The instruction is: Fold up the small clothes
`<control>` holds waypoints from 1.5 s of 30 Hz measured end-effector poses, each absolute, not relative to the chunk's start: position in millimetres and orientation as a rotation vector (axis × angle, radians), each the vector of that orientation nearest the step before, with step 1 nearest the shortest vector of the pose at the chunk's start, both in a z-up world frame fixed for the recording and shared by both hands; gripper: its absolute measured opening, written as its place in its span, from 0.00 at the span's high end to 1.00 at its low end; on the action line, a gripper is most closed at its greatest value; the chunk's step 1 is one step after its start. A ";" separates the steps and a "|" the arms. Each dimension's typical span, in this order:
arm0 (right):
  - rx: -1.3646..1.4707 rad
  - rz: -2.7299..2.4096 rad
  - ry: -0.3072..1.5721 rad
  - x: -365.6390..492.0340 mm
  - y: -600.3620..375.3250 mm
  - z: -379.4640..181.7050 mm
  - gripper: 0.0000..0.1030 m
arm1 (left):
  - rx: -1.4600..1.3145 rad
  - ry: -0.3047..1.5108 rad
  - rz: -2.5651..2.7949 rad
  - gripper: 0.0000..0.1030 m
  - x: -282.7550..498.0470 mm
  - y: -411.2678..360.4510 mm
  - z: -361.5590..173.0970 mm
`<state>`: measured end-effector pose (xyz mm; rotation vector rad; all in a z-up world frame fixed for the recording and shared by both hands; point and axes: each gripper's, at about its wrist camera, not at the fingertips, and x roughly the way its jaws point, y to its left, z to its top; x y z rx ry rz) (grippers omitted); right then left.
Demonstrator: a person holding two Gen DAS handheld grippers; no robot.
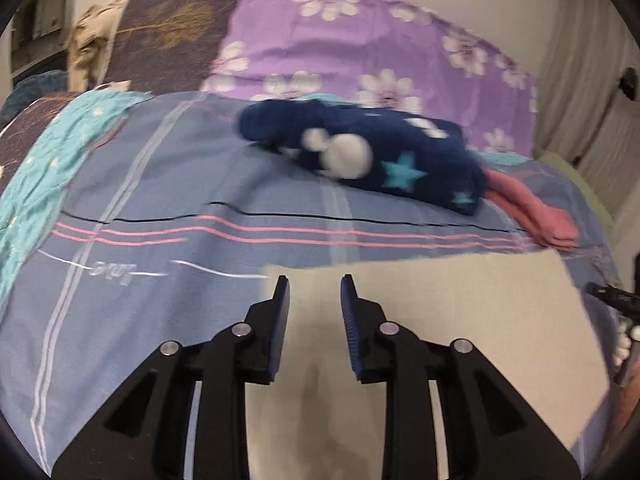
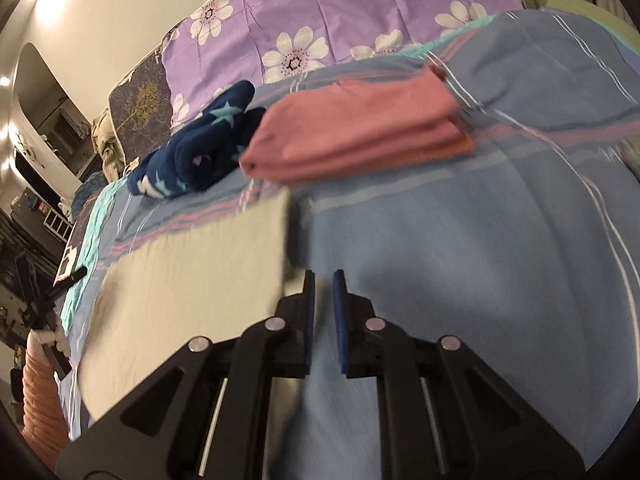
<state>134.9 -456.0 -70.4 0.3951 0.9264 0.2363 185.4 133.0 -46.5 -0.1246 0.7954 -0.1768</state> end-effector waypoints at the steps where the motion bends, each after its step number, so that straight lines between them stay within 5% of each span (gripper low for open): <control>1: 0.406 0.243 0.931 130.8 -458.9 -71.8 0.89 | -0.114 0.798 -0.243 0.68 175.1 110.9 -41.7; 3: 0.459 0.269 0.941 120.5 -466.9 -77.1 0.89 | -0.071 0.806 -0.383 0.59 152.7 59.0 -36.9; 9: 0.527 0.369 0.949 117.1 -465.1 -85.8 0.87 | 0.038 0.897 -0.749 0.59 78.6 -99.0 -50.2; 14: 0.532 0.426 0.996 136.2 -458.7 -95.0 0.77 | 0.412 0.865 -0.792 0.58 17.1 -204.3 -70.6; 35: 0.578 0.577 0.959 144.4 -462.4 -112.9 0.72 | 0.687 0.893 -0.701 0.55 3.4 -283.3 -104.6; 37: 0.579 0.574 0.959 144.4 -463.6 -112.9 0.80 | 0.703 0.881 -0.694 0.55 1.8 -287.2 -106.7; 38: 0.573 0.556 0.953 146.5 -463.2 -112.3 0.89 | 0.702 0.877 -0.691 0.59 2.9 -288.0 -107.9; 39: 0.573 0.527 0.937 148.4 -463.6 -111.6 0.98 | 0.688 0.886 -0.698 0.83 5.3 -287.9 -108.2; 40: 0.593 0.517 0.895 148.1 -466.2 -108.7 0.98 | 0.663 0.915 -0.717 0.95 8.9 -287.3 -108.2; 45: 0.577 0.521 0.772 147.9 -465.8 -90.2 0.98 | 0.607 0.954 -0.793 0.95 15.1 -280.8 -105.4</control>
